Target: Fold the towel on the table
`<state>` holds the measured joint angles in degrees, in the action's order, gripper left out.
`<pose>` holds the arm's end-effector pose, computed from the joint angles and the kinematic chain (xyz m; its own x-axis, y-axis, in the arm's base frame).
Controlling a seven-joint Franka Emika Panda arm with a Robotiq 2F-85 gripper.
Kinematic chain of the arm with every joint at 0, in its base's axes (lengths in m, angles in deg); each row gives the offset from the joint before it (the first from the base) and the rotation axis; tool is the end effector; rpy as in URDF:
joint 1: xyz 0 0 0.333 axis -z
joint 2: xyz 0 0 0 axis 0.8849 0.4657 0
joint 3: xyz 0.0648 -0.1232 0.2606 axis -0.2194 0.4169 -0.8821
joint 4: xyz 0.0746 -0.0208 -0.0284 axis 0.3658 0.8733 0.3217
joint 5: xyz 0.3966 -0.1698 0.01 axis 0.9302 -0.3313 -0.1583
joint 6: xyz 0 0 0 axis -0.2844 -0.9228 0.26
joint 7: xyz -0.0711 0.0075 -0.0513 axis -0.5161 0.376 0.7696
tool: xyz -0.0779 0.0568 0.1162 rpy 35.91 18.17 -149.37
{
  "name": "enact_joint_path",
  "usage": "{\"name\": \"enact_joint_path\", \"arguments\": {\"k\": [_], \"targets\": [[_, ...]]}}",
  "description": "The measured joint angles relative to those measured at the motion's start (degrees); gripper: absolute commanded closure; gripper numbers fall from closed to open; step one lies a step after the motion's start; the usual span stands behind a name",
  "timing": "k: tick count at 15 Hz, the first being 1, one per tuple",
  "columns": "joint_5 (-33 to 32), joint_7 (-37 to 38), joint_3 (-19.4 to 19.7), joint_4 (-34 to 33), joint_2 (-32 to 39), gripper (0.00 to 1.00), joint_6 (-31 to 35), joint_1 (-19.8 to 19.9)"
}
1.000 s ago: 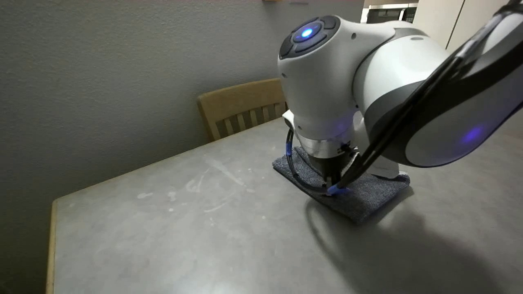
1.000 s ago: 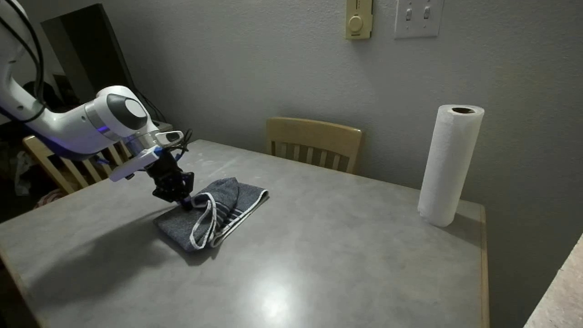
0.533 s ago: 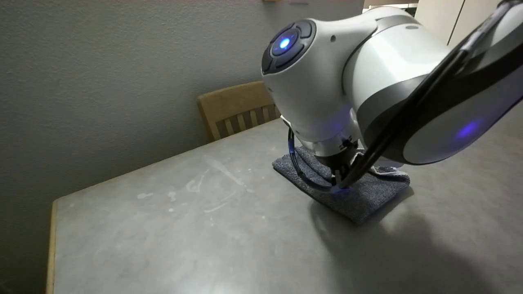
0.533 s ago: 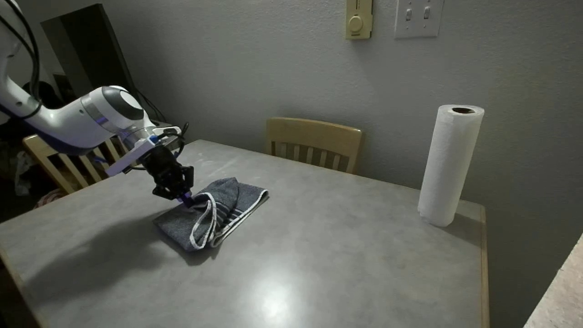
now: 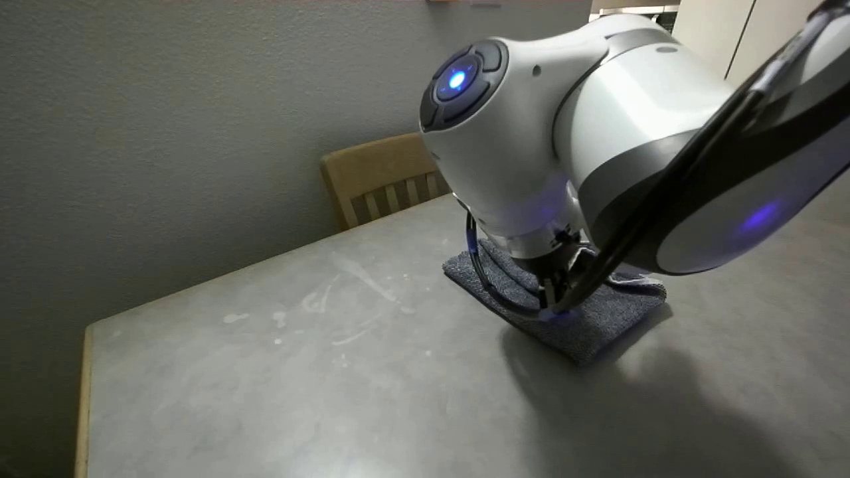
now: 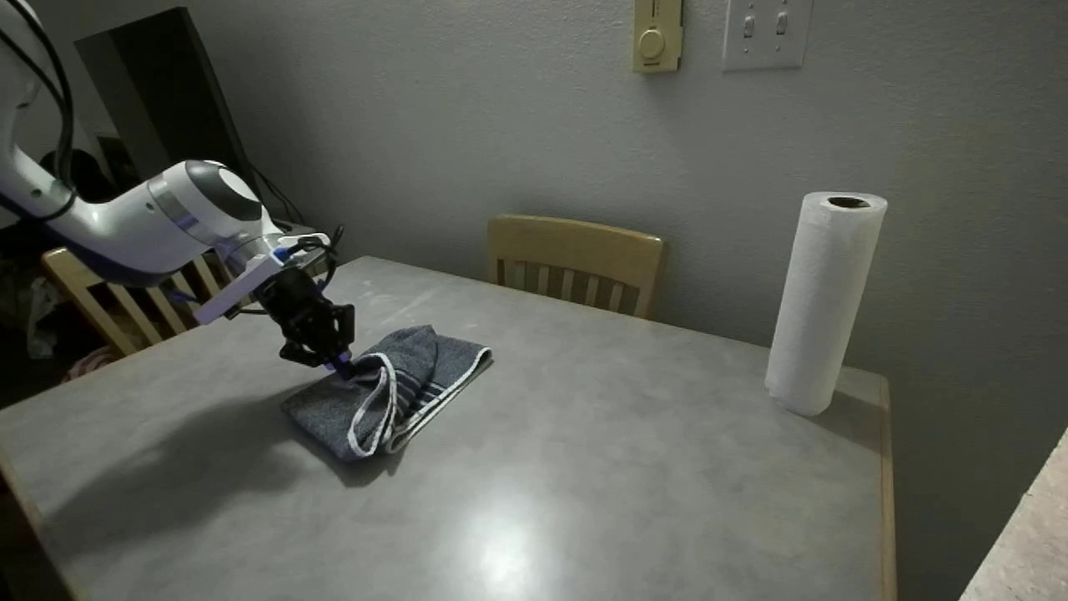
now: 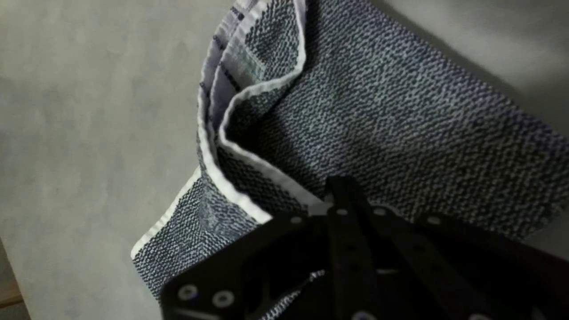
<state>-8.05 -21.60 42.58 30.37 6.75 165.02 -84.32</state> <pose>0.5725 0.1782 0.0762 0.8029 0.4940 -0.3337 0.5949 -0.6286 0.5010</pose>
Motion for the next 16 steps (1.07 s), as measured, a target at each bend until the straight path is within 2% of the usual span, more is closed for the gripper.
{"name": "enact_joint_path", "arguments": {"k": [10,16], "targets": [[-0.16,3.01,0.3,-0.17,2.1,1.0,-1.5,0.22],[-0.35,17.25,2.22,-0.75,2.84,1.0,-1.43,0.23]]}}
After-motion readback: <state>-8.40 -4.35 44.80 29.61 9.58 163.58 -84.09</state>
